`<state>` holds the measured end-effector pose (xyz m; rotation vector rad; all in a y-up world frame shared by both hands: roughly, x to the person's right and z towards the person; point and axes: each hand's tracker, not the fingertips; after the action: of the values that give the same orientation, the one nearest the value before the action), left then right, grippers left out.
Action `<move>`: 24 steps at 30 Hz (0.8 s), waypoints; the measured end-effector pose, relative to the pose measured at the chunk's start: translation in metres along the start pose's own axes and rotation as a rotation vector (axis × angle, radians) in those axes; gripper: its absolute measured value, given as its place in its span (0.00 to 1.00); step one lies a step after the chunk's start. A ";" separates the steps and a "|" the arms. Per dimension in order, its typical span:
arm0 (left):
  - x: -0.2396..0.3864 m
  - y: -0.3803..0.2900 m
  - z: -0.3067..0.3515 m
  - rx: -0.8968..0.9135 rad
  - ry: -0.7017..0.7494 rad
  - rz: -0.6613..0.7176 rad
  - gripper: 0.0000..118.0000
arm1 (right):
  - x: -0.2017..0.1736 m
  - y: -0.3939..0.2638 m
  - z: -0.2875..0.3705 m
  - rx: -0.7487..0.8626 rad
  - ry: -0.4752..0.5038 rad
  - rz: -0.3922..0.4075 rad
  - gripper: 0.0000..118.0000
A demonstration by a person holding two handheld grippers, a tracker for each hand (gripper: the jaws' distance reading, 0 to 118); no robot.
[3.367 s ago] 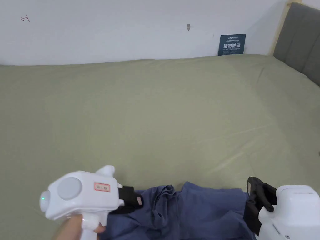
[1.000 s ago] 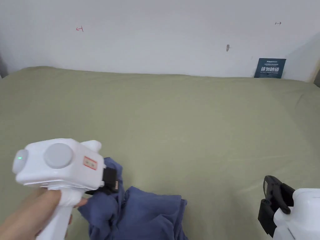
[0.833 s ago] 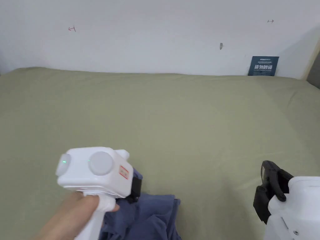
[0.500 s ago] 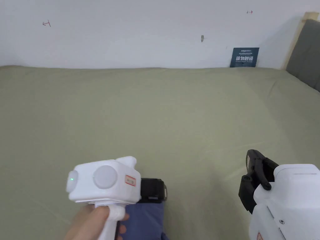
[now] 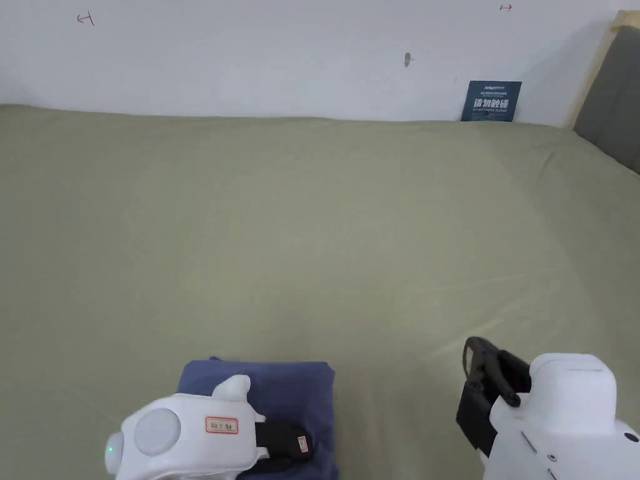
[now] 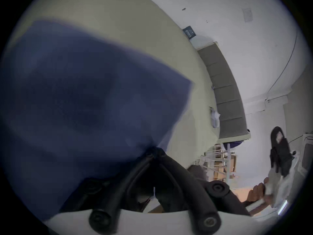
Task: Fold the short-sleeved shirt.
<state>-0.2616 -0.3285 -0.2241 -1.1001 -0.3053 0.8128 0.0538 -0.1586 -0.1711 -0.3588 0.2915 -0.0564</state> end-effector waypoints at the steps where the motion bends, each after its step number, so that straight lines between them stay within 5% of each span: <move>1: -0.002 0.002 0.002 0.034 -0.035 0.012 0.00 | 0.000 -0.003 -0.004 -0.035 0.019 -0.008 0.00; 3: 0.007 0.012 0.020 0.020 -0.051 0.051 0.00 | 0.001 -0.010 -0.013 -0.093 0.084 -0.022 0.00; 6: 0.021 0.024 0.068 0.093 -0.032 -0.099 0.00 | -0.003 -0.017 -0.044 -0.233 0.265 -0.128 0.00; 10: 0.007 0.034 0.131 0.149 0.039 -0.182 0.00 | -0.009 -0.042 -0.132 -0.487 0.752 -0.528 0.00; 11: 0.000 0.036 0.142 0.140 0.053 -0.168 0.00 | -0.013 -0.050 -0.153 -0.530 0.808 -0.574 0.00; 15: -0.045 0.048 0.168 0.148 0.107 -0.124 0.00 | -0.033 -0.087 -0.230 -0.680 0.904 -0.571 0.00; 20: -0.095 0.062 0.162 0.103 0.063 0.001 0.00 | -0.018 -0.137 -0.279 -0.870 0.906 -0.721 0.00; 21: -0.101 0.063 0.158 0.095 0.015 0.011 0.09 | -0.012 -0.144 -0.283 -0.877 0.984 -0.806 0.00; 23: -0.110 0.066 0.149 0.053 -0.099 0.018 0.79 | -0.006 -0.145 -0.280 -0.865 1.002 -0.918 0.00; 24: -0.113 0.069 0.141 0.029 -0.124 0.039 0.92 | -0.006 -0.146 -0.279 -0.858 1.003 -0.908 0.00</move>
<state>-0.4518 -0.3003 -0.2028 -1.0328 -0.3759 0.9196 -0.0333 -0.3887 -0.3676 -1.2981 1.1354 -1.0486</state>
